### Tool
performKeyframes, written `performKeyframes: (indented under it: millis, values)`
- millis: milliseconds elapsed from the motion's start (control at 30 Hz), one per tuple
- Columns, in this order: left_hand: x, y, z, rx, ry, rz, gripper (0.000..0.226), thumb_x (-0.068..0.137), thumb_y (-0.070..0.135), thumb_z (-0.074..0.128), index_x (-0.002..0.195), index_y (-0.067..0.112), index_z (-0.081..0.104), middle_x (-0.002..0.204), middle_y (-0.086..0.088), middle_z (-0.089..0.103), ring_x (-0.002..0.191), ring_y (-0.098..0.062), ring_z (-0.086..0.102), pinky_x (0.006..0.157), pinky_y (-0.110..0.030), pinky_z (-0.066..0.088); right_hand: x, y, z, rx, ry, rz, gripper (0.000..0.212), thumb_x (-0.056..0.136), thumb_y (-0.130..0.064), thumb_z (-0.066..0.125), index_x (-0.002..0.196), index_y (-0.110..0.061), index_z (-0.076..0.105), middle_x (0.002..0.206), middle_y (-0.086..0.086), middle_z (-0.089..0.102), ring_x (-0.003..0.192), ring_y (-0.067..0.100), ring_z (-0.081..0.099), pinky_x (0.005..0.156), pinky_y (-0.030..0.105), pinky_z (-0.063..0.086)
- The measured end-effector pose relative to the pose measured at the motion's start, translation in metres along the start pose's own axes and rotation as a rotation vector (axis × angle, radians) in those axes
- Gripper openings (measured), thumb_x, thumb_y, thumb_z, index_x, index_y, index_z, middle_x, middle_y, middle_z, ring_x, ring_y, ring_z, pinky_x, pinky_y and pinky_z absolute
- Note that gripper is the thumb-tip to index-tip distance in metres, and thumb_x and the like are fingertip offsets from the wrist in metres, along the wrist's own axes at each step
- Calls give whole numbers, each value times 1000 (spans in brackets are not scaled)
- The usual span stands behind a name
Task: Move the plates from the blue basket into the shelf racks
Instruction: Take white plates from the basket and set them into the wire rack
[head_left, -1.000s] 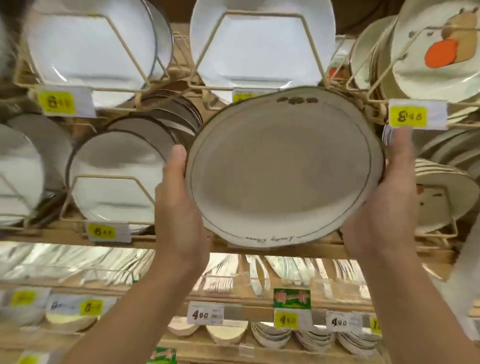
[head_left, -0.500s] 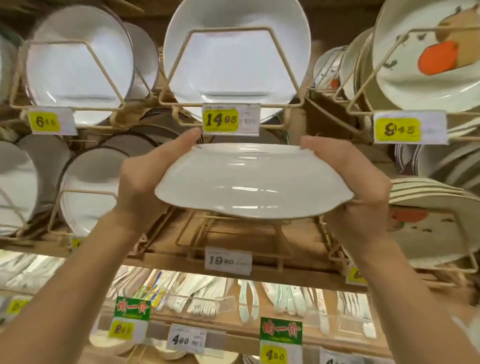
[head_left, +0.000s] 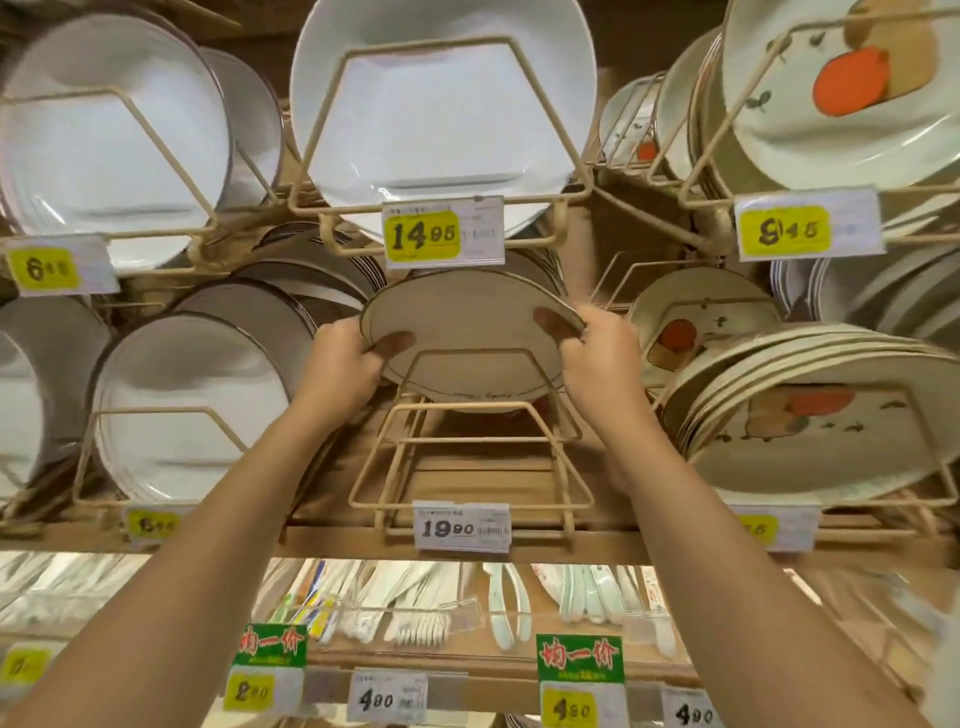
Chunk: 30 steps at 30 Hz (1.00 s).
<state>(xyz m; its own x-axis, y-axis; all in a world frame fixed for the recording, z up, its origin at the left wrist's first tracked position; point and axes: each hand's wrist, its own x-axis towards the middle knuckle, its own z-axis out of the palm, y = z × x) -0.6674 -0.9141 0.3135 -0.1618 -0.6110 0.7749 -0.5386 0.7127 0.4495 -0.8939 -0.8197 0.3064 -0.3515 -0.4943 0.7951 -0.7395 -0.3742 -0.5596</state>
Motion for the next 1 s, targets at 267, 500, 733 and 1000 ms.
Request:
performKeyframes:
  millis: [267,500,733,1000]
  values:
    - [4,-21,23,-91,-164,-294,17,82,35,74,91,20,75,90,1,73,88,-15,66,75,-29,53,5,14,20,22,-4,297,24,88,-38,66,95,-17,75,86,3,73,86,25,65,76,34,51]
    - [0,-17,25,-184,-309,-415,12,82,28,75,88,19,72,78,3,74,72,-18,72,53,-24,57,7,24,29,8,-14,406,29,86,-40,68,83,-12,73,81,6,71,80,27,66,72,37,53]
    - [-10,-7,14,-288,-349,-476,15,90,29,67,91,14,70,85,-9,75,72,-29,71,52,-29,58,4,24,30,157,-118,514,26,94,-39,57,88,-16,67,93,9,70,92,30,66,86,48,53]
    - [-29,26,-6,-129,-125,-364,43,94,34,56,132,16,55,121,5,63,111,-10,57,96,-29,45,-22,-3,-2,177,53,370,26,95,-36,52,118,-27,60,97,-17,60,87,-3,54,77,21,42]
